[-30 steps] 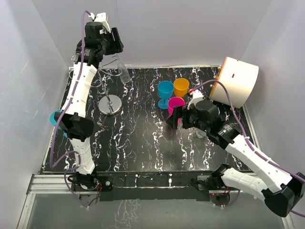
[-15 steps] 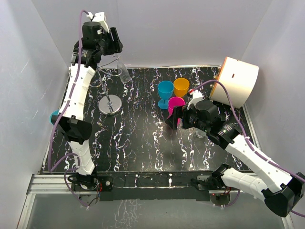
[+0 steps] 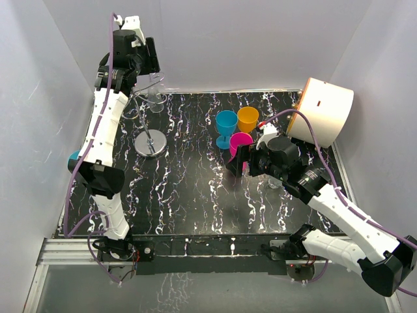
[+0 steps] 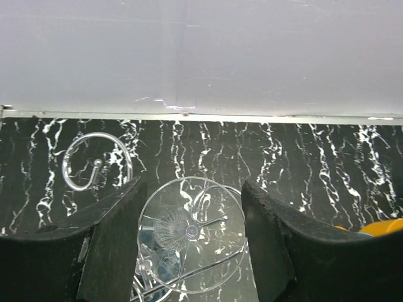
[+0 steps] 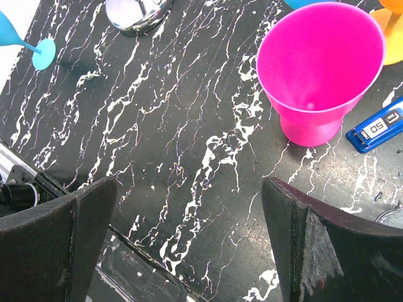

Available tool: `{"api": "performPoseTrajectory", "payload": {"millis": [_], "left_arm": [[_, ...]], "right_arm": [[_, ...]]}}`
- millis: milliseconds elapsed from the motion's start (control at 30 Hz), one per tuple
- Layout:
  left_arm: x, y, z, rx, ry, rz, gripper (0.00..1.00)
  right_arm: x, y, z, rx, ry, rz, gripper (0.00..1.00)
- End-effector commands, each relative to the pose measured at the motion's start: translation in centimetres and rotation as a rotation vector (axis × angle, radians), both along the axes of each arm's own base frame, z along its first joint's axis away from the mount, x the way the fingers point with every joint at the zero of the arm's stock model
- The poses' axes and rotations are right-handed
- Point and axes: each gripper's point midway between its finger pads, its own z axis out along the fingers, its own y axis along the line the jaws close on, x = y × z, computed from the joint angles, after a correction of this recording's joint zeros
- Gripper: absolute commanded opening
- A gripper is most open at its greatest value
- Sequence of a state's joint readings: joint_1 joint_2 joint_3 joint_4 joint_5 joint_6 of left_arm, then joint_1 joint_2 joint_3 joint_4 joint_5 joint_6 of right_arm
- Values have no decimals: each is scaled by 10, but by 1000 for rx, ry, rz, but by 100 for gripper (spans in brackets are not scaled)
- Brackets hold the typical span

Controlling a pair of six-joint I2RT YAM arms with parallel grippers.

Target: Take the wine glass off the wine glass rack

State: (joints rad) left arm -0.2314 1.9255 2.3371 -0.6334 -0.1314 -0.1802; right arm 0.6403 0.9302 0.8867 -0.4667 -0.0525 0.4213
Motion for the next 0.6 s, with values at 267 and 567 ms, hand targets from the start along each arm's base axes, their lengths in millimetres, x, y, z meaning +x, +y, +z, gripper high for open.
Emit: {"api": "performPoseTrajectory", "payload": {"millis": [267, 567], "left_arm": [[5, 15, 46, 20, -151, 69, 46], [19, -10, 54, -71, -210, -32, 45]], "right_arm": [[5, 2, 27, 53, -76, -8, 98], [4, 2, 26, 55, -74, -9, 98]]}}
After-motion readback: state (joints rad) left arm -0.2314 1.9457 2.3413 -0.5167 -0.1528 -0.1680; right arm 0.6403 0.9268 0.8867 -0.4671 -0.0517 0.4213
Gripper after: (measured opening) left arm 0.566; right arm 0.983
